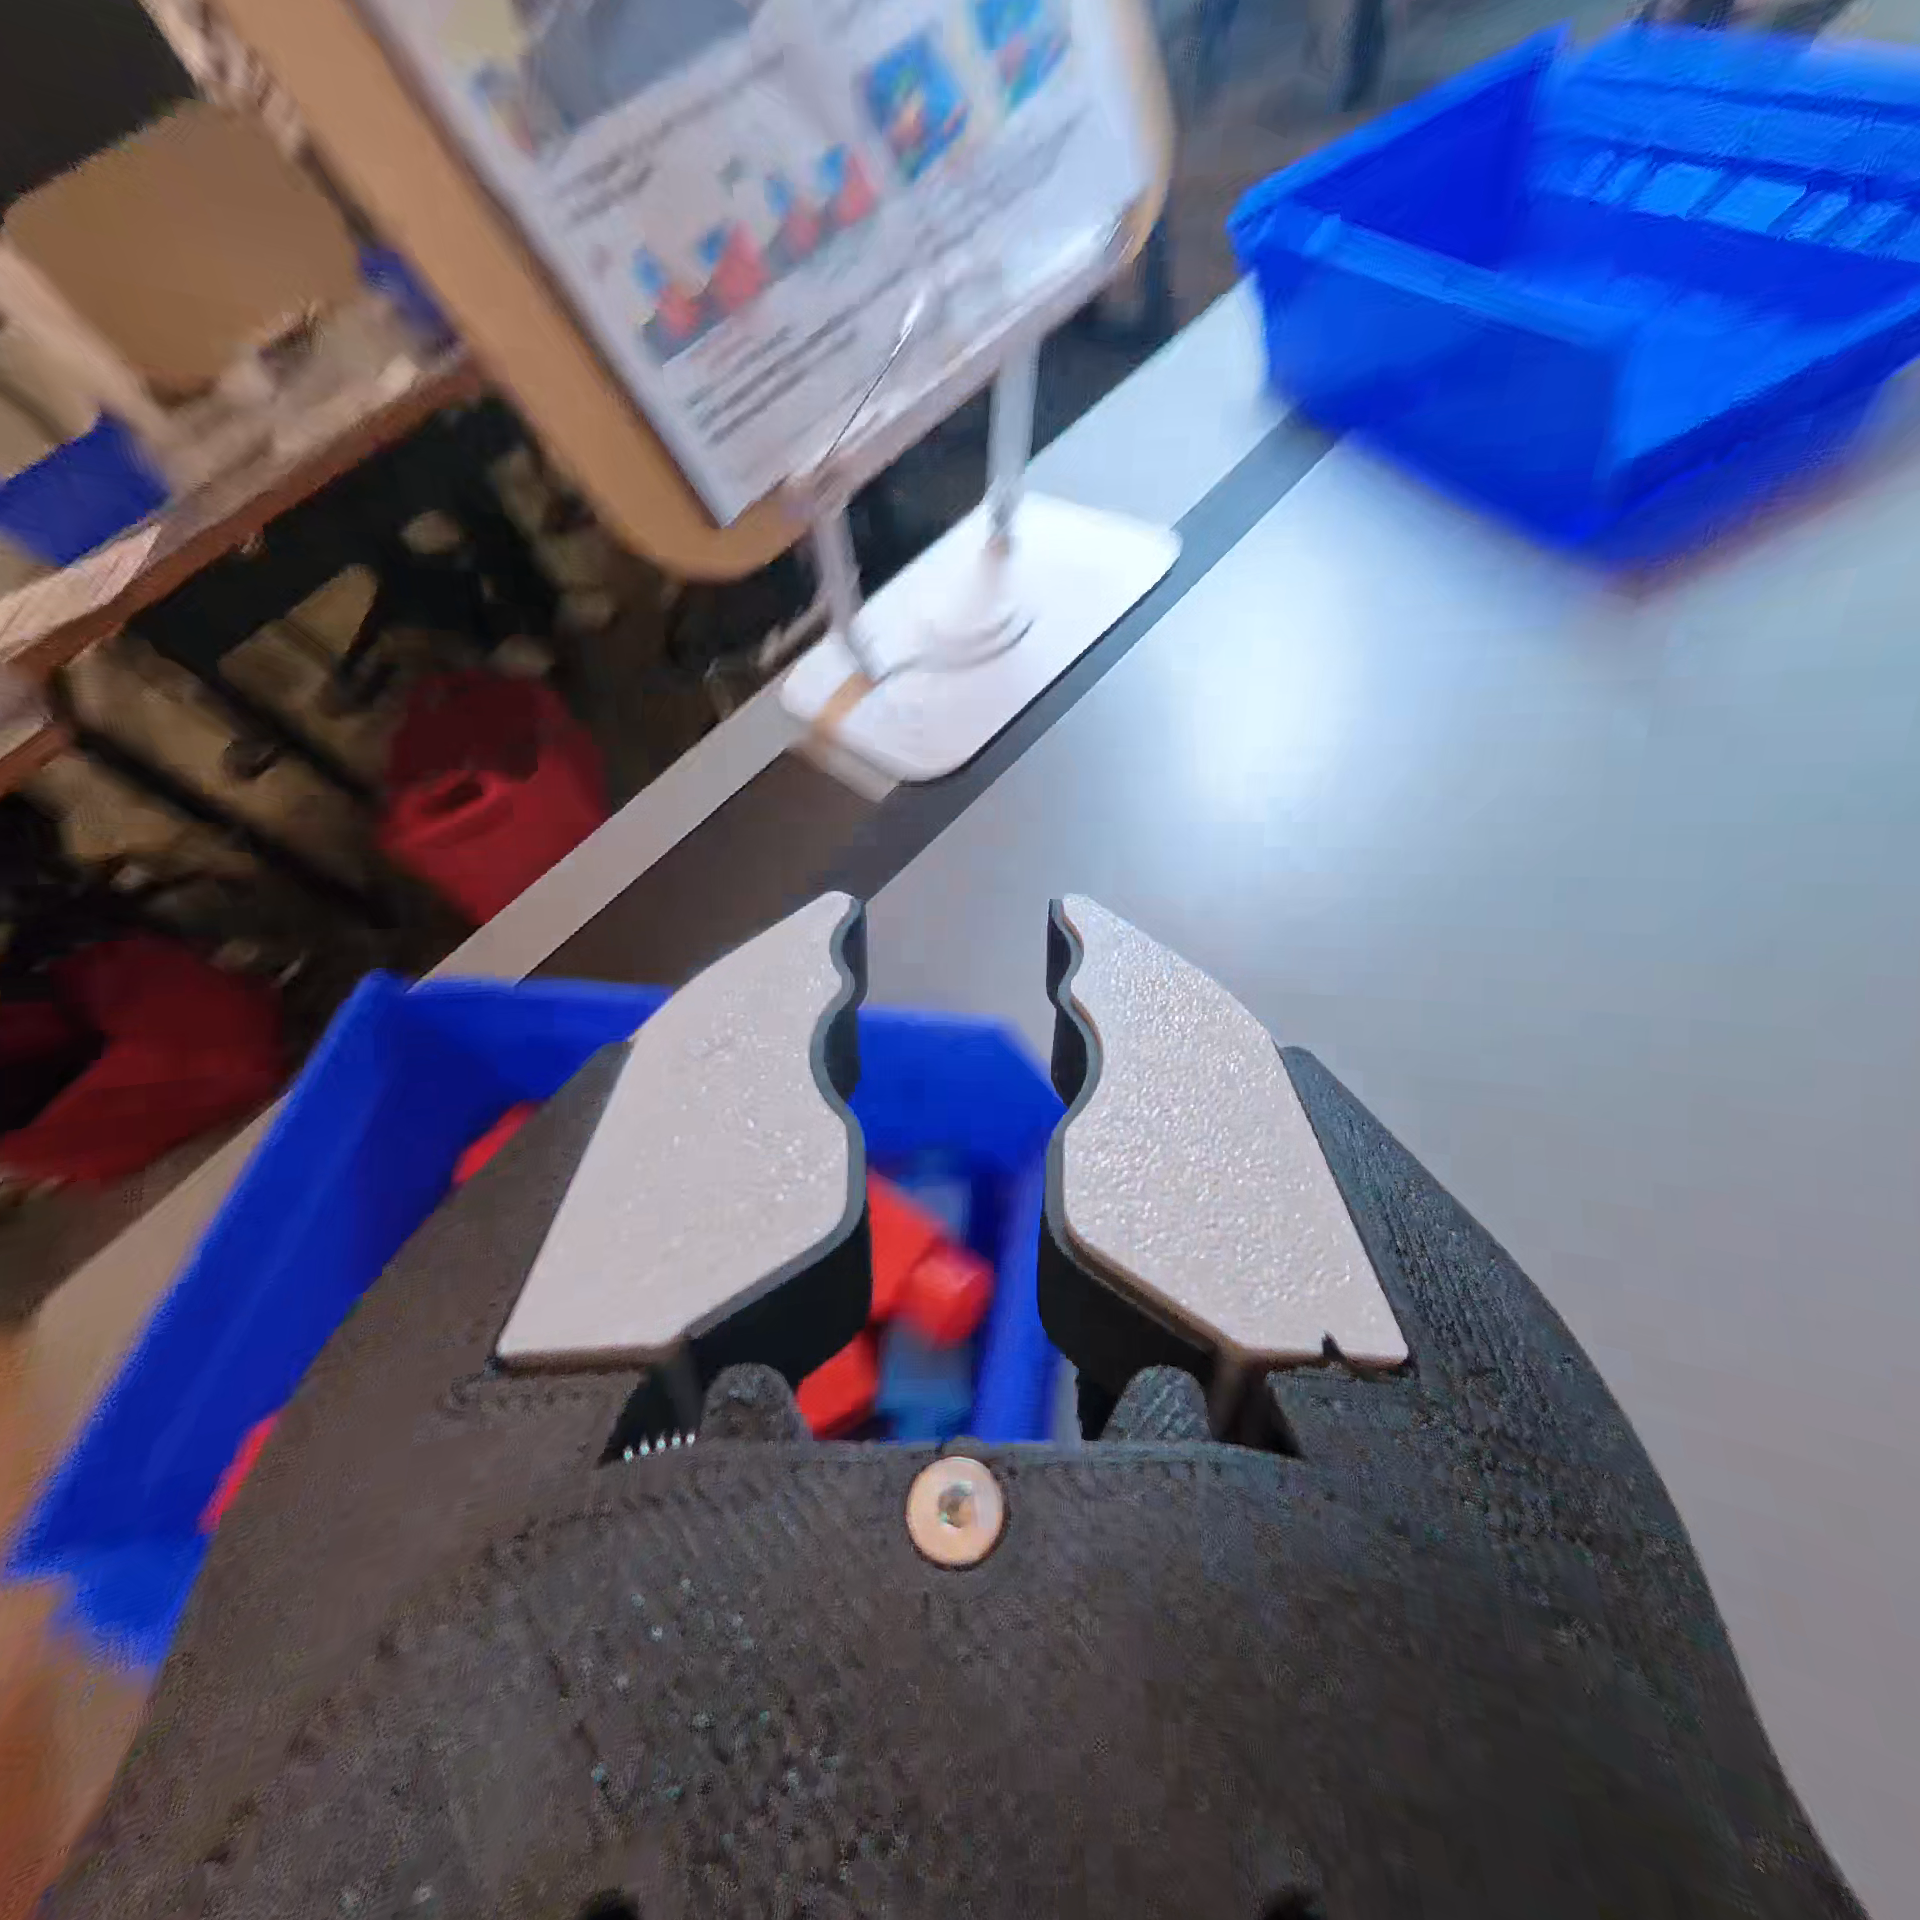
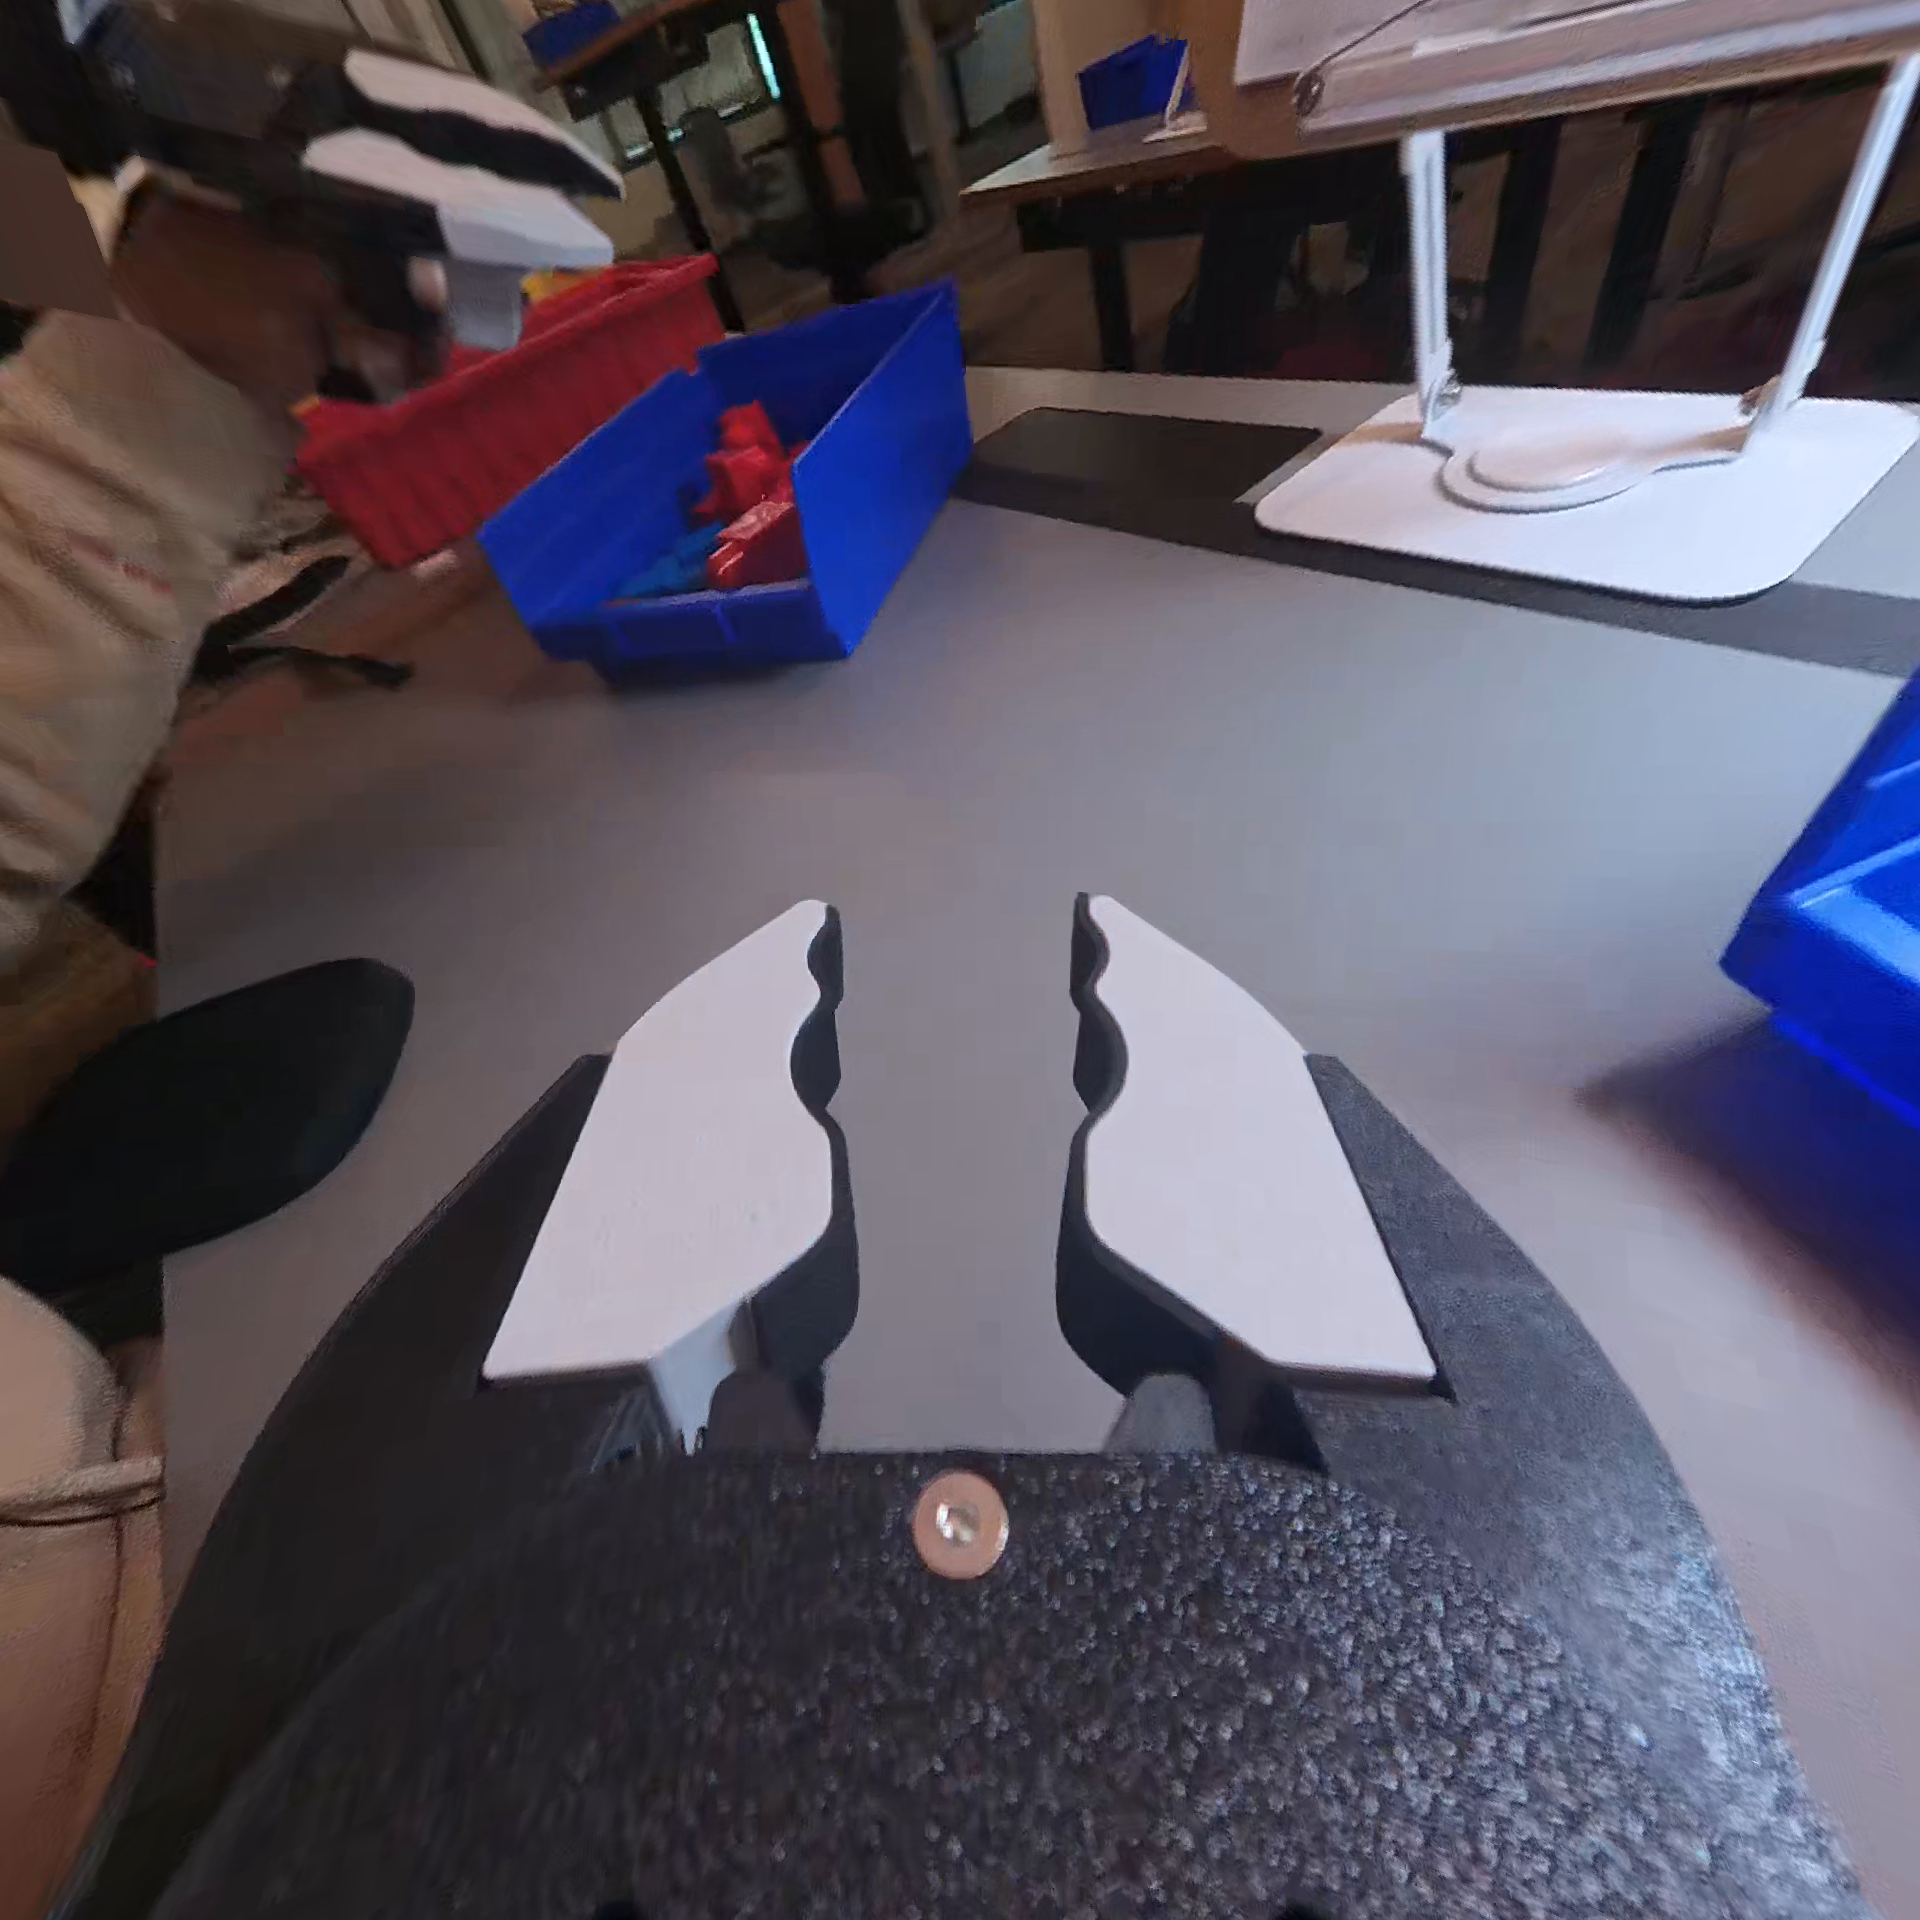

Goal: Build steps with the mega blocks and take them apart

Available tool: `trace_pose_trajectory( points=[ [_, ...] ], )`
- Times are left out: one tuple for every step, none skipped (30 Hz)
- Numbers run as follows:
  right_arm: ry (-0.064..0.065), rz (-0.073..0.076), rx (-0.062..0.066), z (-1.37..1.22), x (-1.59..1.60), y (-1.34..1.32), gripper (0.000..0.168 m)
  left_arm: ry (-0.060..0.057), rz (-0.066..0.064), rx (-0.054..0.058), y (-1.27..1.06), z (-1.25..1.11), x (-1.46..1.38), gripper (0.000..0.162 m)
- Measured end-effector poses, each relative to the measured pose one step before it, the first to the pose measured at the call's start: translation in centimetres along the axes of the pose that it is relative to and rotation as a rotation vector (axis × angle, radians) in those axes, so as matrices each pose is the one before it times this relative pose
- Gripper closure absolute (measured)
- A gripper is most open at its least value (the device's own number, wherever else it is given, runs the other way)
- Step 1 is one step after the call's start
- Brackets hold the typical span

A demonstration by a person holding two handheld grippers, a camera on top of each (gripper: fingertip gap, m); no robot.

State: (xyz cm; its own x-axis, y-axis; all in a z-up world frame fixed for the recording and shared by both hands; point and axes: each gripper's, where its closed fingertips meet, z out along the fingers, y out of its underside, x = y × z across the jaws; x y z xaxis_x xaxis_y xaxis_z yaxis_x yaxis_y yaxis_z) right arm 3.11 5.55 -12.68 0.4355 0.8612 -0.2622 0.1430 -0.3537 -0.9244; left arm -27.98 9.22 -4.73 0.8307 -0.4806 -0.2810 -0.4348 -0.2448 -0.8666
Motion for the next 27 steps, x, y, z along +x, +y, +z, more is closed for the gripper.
trace_pose_trajectory(
  points=[
    [-0.0147, -0.0095, -0.0099, 0.053, -0.358, 0.927, 0.127, -0.0320, 0.0227, -0.0933, 1.039, -0.109, -2.004, 0.128],
    [-0.0116, -0.0182, -0.0073, 0.159, -0.111, 0.650, 0.129, -0.0059, 0.0129, -0.0998, 1.307, 0.158, -1.543, 0.128],
    [-0.0131, -0.0123, -0.0007, 0.160, -0.047, 0.327, 0.132, 0.0006, -0.0011, -0.1069, 1.523, 0.407, -1.324, 0.126],
    [-0.0197, -0.0030, 0.0008, 0.140, -0.164, 0.135, 0.133, -0.0116, -0.0050, -0.0947, 1.422, 0.653, -1.332, 0.124],
    [-0.0196, -0.0031, 0.0035, 0.097, -0.200, -0.011, 0.133, -0.0218, -0.0096, -0.0666, 1.083, 0.870, -1.251, 0.124],
    [-0.0120, -0.0112, 0.0080, 0.067, -0.173, -0.082, 0.134, 0.0057, -0.0122, -0.0596, 0.986, 1.034, -0.616, 0.123],
    [-0.0050, -0.0203, 0.0069, 0.015, -0.125, -0.041, 0.135, 0.0502, -0.0203, -0.0609, 0.964, 1.127, 0.195, 0.122],
    [0.0013, -0.0235, 0.0016, -0.015, -0.064, 0.030, 0.135, 0.0471, -0.0280, -0.0597, 0.862, 1.167, 0.250, 0.119],
    [0.0052, -0.0233, -0.0003, -0.052, -0.008, 0.085, 0.135, 0.0054, -0.0151, -0.0578, 0.759, 1.168, -0.303, 0.117],
    [0.0068, -0.0212, -0.0002, -0.068, 0.029, 0.108, 0.136, -0.0252, 0.0081, -0.0660, 0.854, 1.132, -0.700, 0.116],
    [0.0061, -0.0155, -0.0014, -0.064, 0.039, 0.128, 0.136, -0.0547, 0.0090, -0.0749, 0.934, 1.052, -1.203, 0.115],
    [0.0025, -0.0082, -0.0020, -0.051, 0.027, 0.118, 0.137, -0.0606, -0.0003, -0.0623, 0.773, 0.963, -1.385, 0.114],
    [-0.0007, -0.0016, -0.0001, -0.040, -0.001, 0.075, 0.138, -0.0533, -0.0169, -0.0579, 0.752, 0.887, -1.376, 0.114],
    [-0.0025, 0.0023, 0.0023, -0.017, 0.006, 0.024, 0.138, -0.0375, -0.0315, -0.0513, 0.708, 0.833, -1.208, 0.113],
    [-0.0037, 0.0033, 0.0023, 0.014, 0.006, -0.018, 0.138, -0.0095, -0.0505, -0.0446, 0.665, 0.829, -0.819, 0.112],
    [-0.0030, 0.0033, 0.0004, 0.018, 0.033, 0.010, 0.138, 0.0276, -0.0619, -0.0370, 0.570, 0.827, -0.260, 0.108],
    [-0.0012, 0.0017, -0.0021, 0.030, 0.059, 0.046, 0.139, 0.0461, -0.0706, -0.0422, 0.650, 0.817, 0.080, 0.103],
    [0.0004, -0.0007, -0.0045, 0.018, 0.090, 0.106, 0.139, 0.0419, -0.0619, -0.0404, 0.599, 0.763, 0.098, 0.101],
    [0.0025, -0.0012, -0.0035, 0.006, 0.120, 0.110, 0.139, 0.0418, -0.0384, -0.0247, 0.371, 0.640, 0.295, 0.108],
    [0.0022, 0.0007, -0.0005, -0.011, 0.107, 0.081, 0.140, 0.0490, -0.0097, -0.0060, 0.118, 0.401, 0.628, 0.120],
    [-0.0008, 0.0030, 0.0002, -0.015, 0.063, 0.061, 0.141, 0.0009, 0.0142, 0.0210, -0.277, 0.024, 0.062, 0.121],
    [-0.0024, 0.0037, -0.0005, -0.002, 0.031, 0.067, 0.142, -0.0078, 0.0180, 0.0347, -0.481, -0.386, 0.028, 0.121],
    [-0.0028, 0.0023, -0.0004, 0.012, 0.011, 0.065, 0.142, -0.0128, 0.0166, 0.0505, -0.654, -0.807, -0.034, 0.122],
    [-0.0039, -0.0002, 0.0016, 0.011, -0.017, 0.027, 0.142, -0.0276, 0.0193, 0.0700, -0.866, -1.256, -0.205, 0.122],
    [-0.0051, -0.0023, 0.0040, 0.024, -0.052, -0.019, 0.142, -0.0107, 0.0236, 0.0816, -1.004, -1.612, 0.086, 0.122],
    [-0.0078, -0.0046, 0.0064, 0.043, -0.110, -0.076, 0.142, 0.0098, 0.0333, 0.1082, -1.397, -1.902, 0.575, 0.122],
    [-0.0130, -0.0083, 0.0084, 0.072, -0.199, -0.110, 0.142, 0.0274, 0.0450, 0.1396, -1.920, -2.111, 1.162, 0.122]
  ],
)
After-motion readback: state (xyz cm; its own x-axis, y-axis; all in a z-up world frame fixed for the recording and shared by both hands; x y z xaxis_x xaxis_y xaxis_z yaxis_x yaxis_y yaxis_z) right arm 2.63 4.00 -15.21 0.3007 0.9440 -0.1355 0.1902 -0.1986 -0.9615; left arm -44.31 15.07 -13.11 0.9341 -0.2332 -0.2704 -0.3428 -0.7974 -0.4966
